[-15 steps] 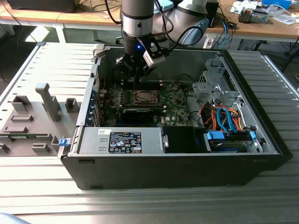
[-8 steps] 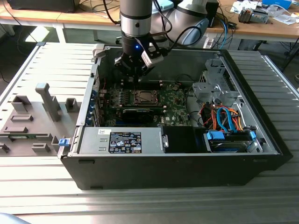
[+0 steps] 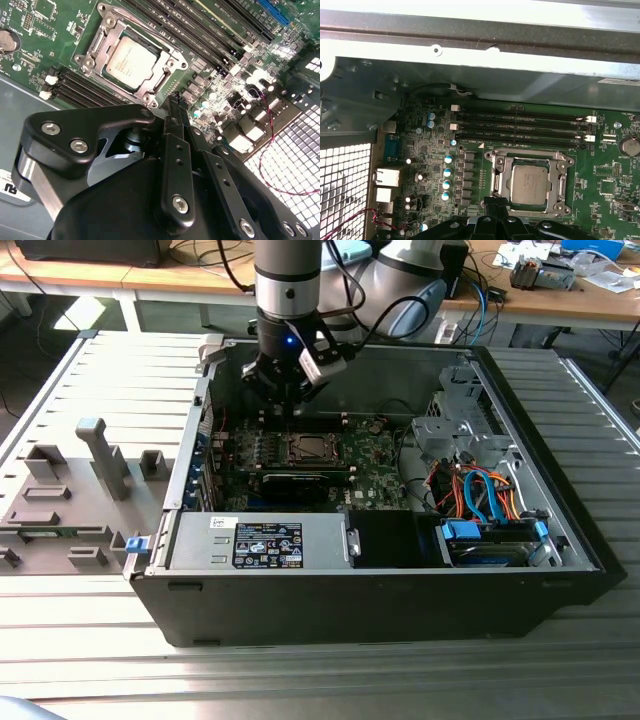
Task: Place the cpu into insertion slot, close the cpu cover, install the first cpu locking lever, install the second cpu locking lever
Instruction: 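Install the first cpu locking lever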
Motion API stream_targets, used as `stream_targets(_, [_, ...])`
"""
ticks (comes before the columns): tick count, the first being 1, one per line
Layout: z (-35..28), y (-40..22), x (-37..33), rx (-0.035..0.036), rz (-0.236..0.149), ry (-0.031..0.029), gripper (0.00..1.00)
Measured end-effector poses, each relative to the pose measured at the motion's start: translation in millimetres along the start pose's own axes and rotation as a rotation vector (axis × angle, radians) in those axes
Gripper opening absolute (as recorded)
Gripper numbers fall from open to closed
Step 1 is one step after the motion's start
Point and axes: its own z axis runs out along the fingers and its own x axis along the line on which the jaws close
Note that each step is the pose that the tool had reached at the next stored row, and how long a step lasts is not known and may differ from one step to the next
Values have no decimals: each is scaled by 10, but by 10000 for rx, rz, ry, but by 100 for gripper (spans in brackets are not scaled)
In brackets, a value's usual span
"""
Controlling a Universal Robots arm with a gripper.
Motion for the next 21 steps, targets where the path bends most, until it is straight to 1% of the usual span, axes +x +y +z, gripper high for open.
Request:
stream_targets(4, [0,3,30,1,-1,-1,11])
stream_targets(21, [-1,19,97,0,0,-1,11])
